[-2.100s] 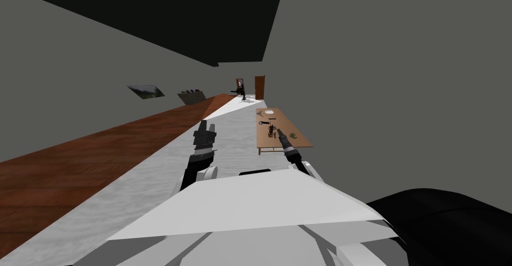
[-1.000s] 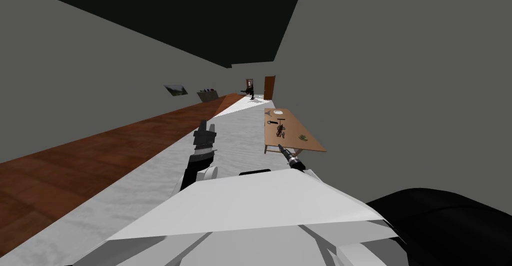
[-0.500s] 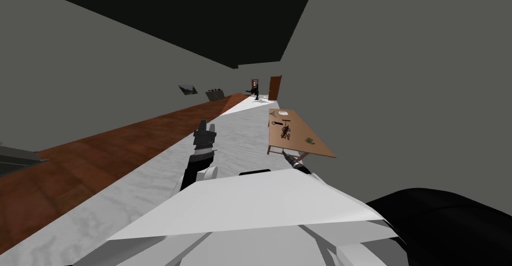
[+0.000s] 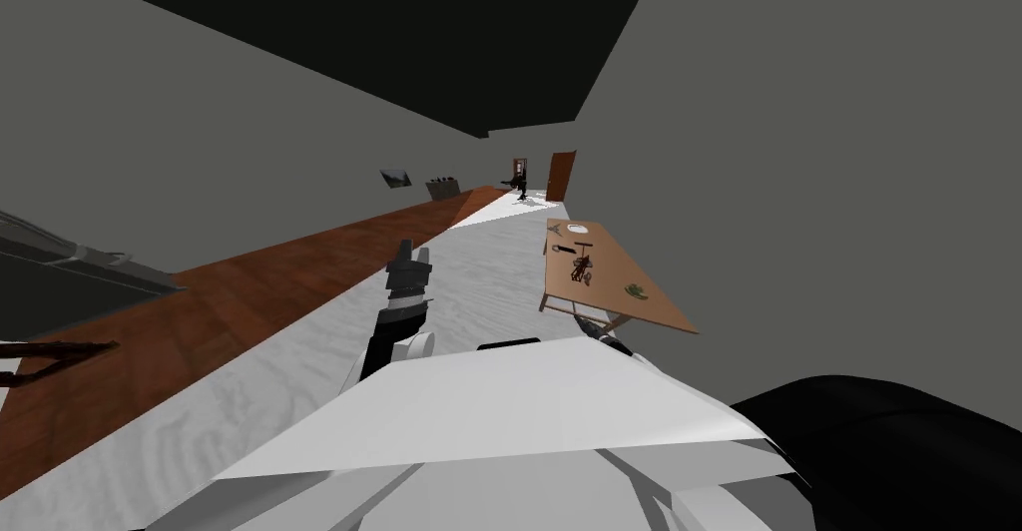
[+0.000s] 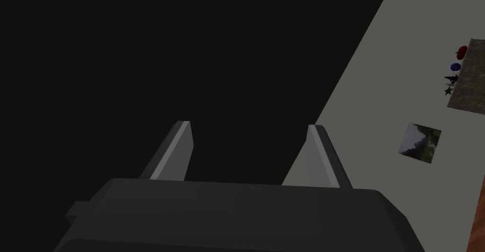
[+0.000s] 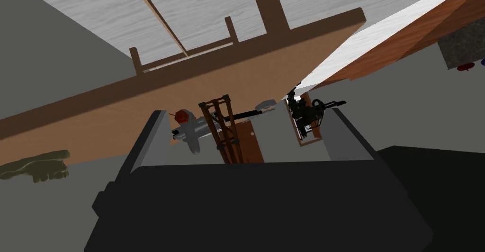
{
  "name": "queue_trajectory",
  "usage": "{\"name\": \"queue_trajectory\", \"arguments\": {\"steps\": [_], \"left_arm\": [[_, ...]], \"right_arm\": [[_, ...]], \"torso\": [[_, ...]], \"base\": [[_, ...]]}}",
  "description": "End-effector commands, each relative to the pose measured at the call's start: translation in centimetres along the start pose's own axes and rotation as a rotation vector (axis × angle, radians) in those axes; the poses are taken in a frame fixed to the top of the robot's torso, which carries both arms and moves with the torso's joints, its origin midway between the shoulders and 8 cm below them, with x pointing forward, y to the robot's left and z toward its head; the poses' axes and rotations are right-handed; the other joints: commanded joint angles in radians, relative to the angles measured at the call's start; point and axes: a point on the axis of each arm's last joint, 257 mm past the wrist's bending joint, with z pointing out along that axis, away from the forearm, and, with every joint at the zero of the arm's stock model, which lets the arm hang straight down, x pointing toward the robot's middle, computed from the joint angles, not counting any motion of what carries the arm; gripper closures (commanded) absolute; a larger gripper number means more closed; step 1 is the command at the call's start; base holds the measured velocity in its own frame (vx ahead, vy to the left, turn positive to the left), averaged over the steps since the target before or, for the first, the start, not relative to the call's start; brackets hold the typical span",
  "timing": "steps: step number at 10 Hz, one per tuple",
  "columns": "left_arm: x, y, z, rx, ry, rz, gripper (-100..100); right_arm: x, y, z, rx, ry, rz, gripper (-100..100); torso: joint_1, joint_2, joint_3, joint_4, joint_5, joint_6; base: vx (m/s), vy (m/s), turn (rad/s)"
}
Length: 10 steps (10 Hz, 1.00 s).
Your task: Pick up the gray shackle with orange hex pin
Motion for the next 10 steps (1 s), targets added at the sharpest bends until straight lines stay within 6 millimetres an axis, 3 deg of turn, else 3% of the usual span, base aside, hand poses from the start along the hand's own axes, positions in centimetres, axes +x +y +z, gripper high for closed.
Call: {"name": "queue_trajectory", "arguments": {"steps": [1,2,3,4,7,10], "left_arm": [[0.0,0.0,0.0,0.000,0.000,0.000,0],[0.0,0.0,0.0,0.000,0.000,0.000,0],[0.0,0.0,0.0,0.000,0.000,0.000,0],[0.0,0.0,0.0,0.000,0.000,0.000,0],[0.0,0.0,0.0,0.000,0.000,0.000,0],[0.0,0.0,0.0,0.000,0.000,0.000,0]], "right_arm": [[1.4,-3.7,-0.6,0.085,0.042,-0.059,-100],[1.4,-3.7,-0.6,0.088,0.042,-0.059,-100],[1.9,-6.3,-1.1,0.142,0.067,-0.095,-100],[1.9,-6.3,-1.1,0.142,0.067,-0.095,-100],[2.8,-13.0,-2.8,0.287,0.132,-0.191,-100],[2.8,-18.3,-4.7,0.402,0.180,-0.267,-100]], "torso": [[0.000,0.000,0.000,0.000,0.000,0.000],[0.000,-0.001,0.000,0.000,0.000,0.000],[-0.001,-0.001,0.000,0.000,0.000,0.001],[-0.001,-0.001,-0.001,0.000,0.000,0.000],[-0.003,-0.003,-0.001,0.000,0.000,0.000],[-0.004,-0.007,-0.004,-0.001,-0.001,0.000]], "base": [[0.050,0.009,0.268],[0.044,-0.001,0.086],[0.056,-0.002,0.134],[0.048,-0.009,0.107],[0.075,-0.028,0.235],[0.124,-0.056,0.243]]}}
